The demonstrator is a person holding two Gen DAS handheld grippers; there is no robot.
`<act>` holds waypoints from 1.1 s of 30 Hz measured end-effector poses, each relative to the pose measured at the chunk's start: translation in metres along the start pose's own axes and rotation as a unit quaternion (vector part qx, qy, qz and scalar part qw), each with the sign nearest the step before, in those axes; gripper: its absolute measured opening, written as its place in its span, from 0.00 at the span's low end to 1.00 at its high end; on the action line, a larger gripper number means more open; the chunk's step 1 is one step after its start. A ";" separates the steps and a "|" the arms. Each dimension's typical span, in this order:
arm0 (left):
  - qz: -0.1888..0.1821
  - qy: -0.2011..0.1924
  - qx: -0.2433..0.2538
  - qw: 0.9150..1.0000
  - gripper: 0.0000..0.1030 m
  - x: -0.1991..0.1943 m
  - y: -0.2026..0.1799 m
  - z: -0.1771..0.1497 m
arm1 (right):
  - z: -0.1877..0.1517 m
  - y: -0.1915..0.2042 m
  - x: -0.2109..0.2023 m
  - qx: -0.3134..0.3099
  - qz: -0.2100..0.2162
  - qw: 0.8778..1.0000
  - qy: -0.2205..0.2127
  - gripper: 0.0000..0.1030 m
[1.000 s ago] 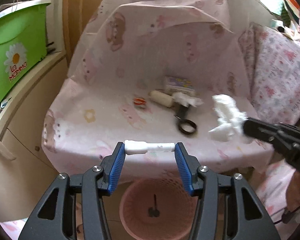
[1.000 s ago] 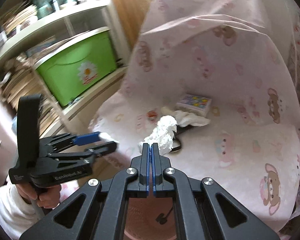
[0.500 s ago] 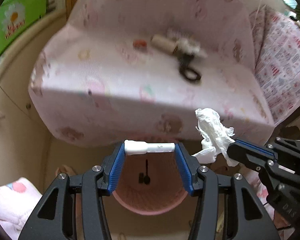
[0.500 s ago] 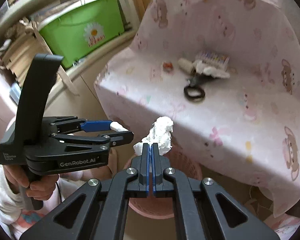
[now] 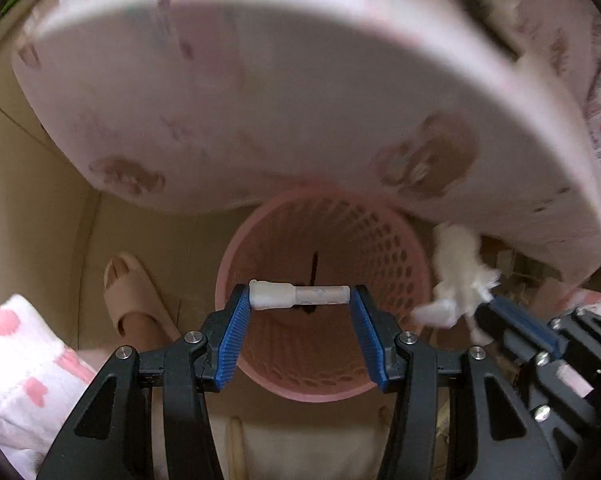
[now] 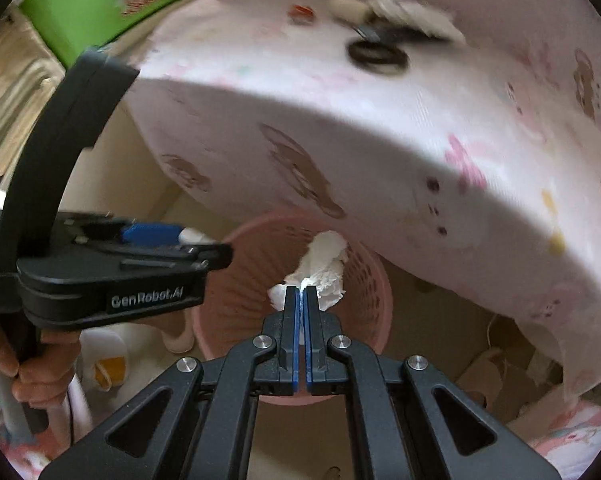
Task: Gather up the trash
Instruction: 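Carry both items over the pink wastebasket and open both tools to drop them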
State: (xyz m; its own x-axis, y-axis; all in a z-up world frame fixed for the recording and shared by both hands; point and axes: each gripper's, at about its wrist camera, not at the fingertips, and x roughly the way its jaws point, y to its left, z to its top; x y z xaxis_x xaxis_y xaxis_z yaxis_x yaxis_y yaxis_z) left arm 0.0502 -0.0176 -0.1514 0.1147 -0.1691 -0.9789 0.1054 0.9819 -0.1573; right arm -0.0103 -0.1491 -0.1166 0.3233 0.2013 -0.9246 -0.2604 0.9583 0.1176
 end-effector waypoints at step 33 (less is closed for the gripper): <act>0.043 0.046 0.005 0.998 0.81 0.037 -0.002 -0.010 | -0.008 -0.014 0.055 0.040 -0.085 0.993 0.076 0.66</act>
State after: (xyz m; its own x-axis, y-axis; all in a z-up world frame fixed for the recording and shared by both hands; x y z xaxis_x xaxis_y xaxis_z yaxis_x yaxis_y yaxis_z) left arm 0.0443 -0.0253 -0.1891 0.0317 -0.0754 -0.9967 0.1095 0.9914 -0.0715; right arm 0.0040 -0.1526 -0.1718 0.2131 0.0086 -0.9770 -0.1395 0.9900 -0.0217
